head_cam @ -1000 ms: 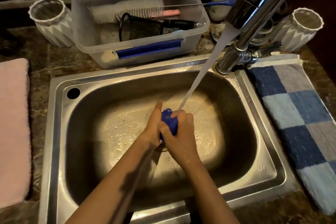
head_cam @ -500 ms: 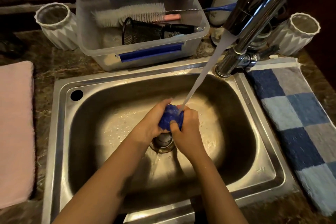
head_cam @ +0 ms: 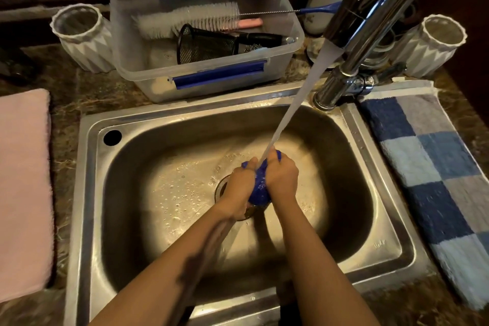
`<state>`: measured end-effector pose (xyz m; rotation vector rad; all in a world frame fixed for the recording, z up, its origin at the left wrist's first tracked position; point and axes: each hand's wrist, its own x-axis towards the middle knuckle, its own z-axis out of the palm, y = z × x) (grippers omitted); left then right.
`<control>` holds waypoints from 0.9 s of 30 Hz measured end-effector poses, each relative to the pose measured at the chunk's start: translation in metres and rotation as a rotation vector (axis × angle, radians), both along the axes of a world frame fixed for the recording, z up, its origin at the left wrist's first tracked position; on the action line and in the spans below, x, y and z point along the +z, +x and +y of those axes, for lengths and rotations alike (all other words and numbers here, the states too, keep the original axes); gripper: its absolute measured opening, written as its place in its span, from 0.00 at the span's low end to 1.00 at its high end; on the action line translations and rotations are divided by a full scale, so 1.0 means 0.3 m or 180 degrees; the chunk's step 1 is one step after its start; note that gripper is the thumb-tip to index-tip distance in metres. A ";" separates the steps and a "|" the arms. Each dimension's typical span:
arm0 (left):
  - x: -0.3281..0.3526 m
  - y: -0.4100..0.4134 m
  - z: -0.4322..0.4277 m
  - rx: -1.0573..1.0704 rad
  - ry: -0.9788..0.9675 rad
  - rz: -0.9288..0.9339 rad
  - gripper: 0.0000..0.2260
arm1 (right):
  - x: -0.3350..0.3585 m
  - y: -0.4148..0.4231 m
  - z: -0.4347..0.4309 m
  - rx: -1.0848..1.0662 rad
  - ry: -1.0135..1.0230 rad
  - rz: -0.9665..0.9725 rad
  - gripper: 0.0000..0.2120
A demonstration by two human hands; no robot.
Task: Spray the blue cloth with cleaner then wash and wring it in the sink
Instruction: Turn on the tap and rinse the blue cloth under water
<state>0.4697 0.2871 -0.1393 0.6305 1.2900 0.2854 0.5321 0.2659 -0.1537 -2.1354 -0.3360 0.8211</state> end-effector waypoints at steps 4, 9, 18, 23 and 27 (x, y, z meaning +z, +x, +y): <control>-0.024 -0.024 0.006 -0.0228 0.0702 0.0145 0.13 | -0.020 0.016 -0.027 0.0027 0.0111 0.0118 0.14; -0.043 -0.045 0.059 0.0430 0.0337 -0.0012 0.14 | 0.058 -0.023 -0.100 0.1229 0.0619 0.0320 0.10; -0.025 -0.019 0.008 0.0228 -0.0150 -0.0430 0.16 | 0.114 -0.056 0.021 0.0624 -0.0349 -0.0799 0.19; -0.001 -0.012 0.012 0.0189 0.0100 -0.0491 0.13 | 0.051 0.017 0.042 0.0172 -0.0026 -0.0034 0.20; 0.000 -0.038 0.015 0.0272 0.0031 -0.0644 0.11 | 0.025 0.033 0.027 0.0397 0.0276 0.0120 0.08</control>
